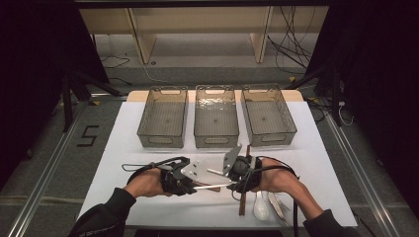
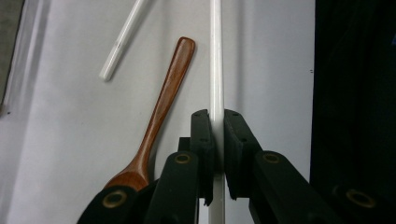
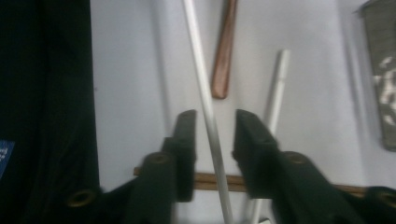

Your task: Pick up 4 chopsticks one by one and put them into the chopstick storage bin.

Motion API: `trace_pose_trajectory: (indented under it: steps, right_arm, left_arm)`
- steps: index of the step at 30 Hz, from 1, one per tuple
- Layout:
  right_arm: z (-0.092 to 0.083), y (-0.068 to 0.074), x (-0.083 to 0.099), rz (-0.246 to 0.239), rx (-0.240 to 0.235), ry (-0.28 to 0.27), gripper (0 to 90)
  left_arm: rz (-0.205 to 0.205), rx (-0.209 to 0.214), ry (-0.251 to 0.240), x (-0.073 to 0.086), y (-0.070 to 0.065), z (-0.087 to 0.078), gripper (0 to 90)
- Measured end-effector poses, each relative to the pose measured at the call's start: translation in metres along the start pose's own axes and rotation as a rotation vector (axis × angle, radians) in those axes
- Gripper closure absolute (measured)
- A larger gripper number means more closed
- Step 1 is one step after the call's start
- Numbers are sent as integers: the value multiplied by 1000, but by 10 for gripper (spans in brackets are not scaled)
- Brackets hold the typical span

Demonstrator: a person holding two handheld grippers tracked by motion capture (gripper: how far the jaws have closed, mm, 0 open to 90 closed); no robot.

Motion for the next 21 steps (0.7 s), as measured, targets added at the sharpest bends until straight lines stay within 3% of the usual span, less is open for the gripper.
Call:
trace_pose_trajectory:
  steps: [3,4,5,12,16,21]
  right_arm:
    - [-9,-6,-2,24,33,-37,515]
    - [-18,-11,-2,61,63,-71,462]
    - [-18,-11,-2,61,63,-71,462]
    - [-41,-21,6,173,148,-231,371]
    - [-48,-22,16,224,188,-265,349]
    - [-40,-22,28,291,181,-265,304]
  left_arm:
    - [-19,-24,-6,2,5,-6,830]
    - [-32,-42,-15,2,6,-8,830]
    - [-46,-52,-23,3,8,-10,830]
    - [-147,-153,-58,8,24,-29,829]
    - [-206,-205,-81,13,34,-39,829]
    - [-274,-273,-104,21,47,-48,829]
Point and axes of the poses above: each handheld gripper's, and its own axes: z roughly forward along the jaws, x roughly out of its underside, y roughly to its left, the point moved 3 cm from there along z, roughly forward along the jaws, and after that the axes turned 15 degrees about -y, right-handed, at the moved point
